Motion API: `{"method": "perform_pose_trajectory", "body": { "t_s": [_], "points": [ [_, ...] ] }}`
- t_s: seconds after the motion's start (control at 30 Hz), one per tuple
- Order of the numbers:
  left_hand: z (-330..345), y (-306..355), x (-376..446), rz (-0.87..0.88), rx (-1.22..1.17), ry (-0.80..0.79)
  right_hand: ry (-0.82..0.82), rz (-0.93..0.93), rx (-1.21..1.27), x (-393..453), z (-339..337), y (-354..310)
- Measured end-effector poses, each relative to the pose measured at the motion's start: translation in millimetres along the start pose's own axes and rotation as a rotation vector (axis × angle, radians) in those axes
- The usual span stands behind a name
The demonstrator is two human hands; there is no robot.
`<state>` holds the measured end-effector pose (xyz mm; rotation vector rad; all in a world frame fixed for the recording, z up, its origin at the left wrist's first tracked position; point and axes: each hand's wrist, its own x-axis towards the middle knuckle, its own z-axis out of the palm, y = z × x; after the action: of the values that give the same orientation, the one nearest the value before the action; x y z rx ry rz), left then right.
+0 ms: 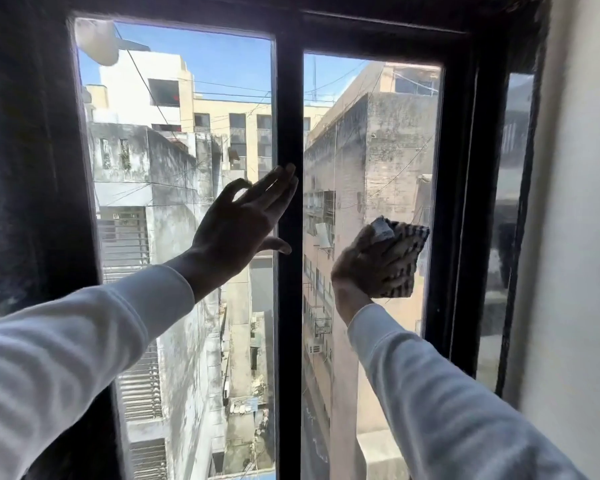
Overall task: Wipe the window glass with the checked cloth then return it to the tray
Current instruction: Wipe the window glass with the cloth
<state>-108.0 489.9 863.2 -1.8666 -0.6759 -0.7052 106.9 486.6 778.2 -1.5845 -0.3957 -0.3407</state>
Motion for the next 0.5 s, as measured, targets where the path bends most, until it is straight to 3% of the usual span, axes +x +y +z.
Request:
{"method": "perform_pose_trajectory", "body": {
  "t_s": [0.03, 0.13, 0.2, 0.27, 0.33, 0.4, 0.5],
  "points": [
    [0, 0, 0, 0.006, -0.003, -0.009, -0.010, 0.037, 0.007, -11, 2, -7],
    [-3, 1, 2, 0.007, -0.035, -0.036, -0.141, -0.235, 0.045, -42, 4, -3],
    [-10, 3, 2, -0.003, -0.057, -0.063, -0.250, -0.278, 0.230, -45, -7, -4],
    [-19, 6, 3, -0.014, -0.120, -0.096, -0.347, -0.077, 0.577, -40, -29, -18],
    [-28, 14, 3, -0.016, -0.193, -0.103, -0.455, 0.243, 0.905, -33, -61, -29],
    [-37, 29, -3, -0.057, -0.375, -0.066, -0.634, 0.428, 1.002, -27, -98, -34],
    [-49, 71, -25, -0.363, -0.931, -0.004, -0.909, 0.492, 1.004, -23, -144, -22]
  ]
}}
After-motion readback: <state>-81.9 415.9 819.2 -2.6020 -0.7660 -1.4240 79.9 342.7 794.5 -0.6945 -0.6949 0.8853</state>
